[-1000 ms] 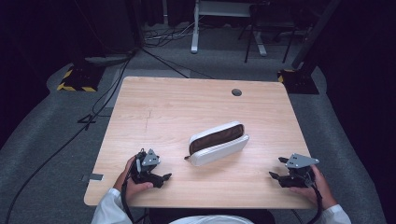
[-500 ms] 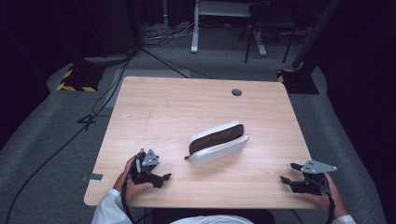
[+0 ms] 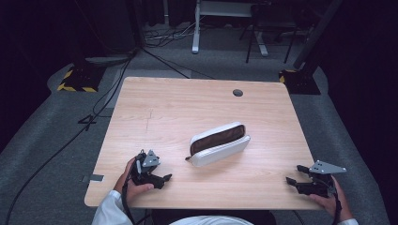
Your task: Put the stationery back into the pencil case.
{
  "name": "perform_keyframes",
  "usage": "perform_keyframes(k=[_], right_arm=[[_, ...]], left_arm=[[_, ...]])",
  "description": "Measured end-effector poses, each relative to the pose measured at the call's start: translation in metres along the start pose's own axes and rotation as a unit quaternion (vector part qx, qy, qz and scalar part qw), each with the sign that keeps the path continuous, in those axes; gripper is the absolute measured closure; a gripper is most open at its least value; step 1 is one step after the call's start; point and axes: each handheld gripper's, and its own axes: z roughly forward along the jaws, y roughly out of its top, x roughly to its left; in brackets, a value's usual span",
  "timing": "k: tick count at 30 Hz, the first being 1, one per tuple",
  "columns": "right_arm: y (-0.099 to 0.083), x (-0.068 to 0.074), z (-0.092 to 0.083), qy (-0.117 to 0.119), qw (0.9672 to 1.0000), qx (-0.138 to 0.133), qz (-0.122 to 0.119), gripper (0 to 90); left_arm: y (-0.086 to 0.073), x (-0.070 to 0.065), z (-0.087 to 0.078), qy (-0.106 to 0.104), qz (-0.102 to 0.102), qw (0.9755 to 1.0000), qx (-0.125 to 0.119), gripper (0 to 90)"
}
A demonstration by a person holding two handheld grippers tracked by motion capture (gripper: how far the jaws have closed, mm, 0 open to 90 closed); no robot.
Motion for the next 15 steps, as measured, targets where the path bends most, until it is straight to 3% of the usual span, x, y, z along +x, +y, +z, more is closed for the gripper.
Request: perform_keyframes(k=[15], right_arm=[[0.0003, 0.0, 0.0005, -0.006, 1.0, 0.0, 0.004, 25.1]], left_arm=[[-0.0008, -0.0005, -0.0006, 0.001, -0.003, 1.0, 0.0, 14.8]])
